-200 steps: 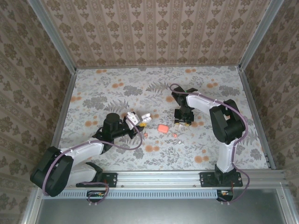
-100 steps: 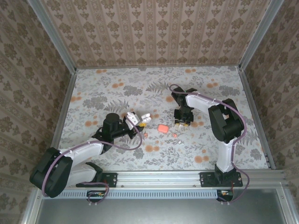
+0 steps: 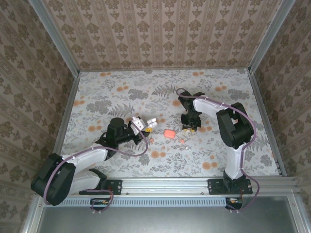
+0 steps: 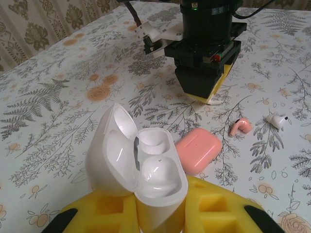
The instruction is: Insert the wireless bluetooth earbuds into the charging case
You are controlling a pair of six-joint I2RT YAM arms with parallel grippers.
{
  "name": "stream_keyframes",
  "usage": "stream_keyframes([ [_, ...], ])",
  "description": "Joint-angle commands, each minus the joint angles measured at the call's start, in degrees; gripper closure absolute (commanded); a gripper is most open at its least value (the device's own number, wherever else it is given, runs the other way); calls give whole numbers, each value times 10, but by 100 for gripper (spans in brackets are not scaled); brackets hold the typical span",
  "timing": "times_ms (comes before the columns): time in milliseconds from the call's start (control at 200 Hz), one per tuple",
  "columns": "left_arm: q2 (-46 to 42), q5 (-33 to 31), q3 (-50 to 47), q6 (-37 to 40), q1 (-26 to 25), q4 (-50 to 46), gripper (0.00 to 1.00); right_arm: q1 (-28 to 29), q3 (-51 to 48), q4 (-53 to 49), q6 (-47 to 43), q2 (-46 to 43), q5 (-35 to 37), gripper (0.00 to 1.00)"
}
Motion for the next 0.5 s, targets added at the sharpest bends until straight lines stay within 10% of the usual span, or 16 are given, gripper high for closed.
stream_keyframes([
  [0,-6,2,2,14,-5,-5,92,-3,-12,-1,-3,-4,-3,74],
  [495,155,25,-15,-24,-28,233,92,6,-201,268,-2,-215,-18,75],
])
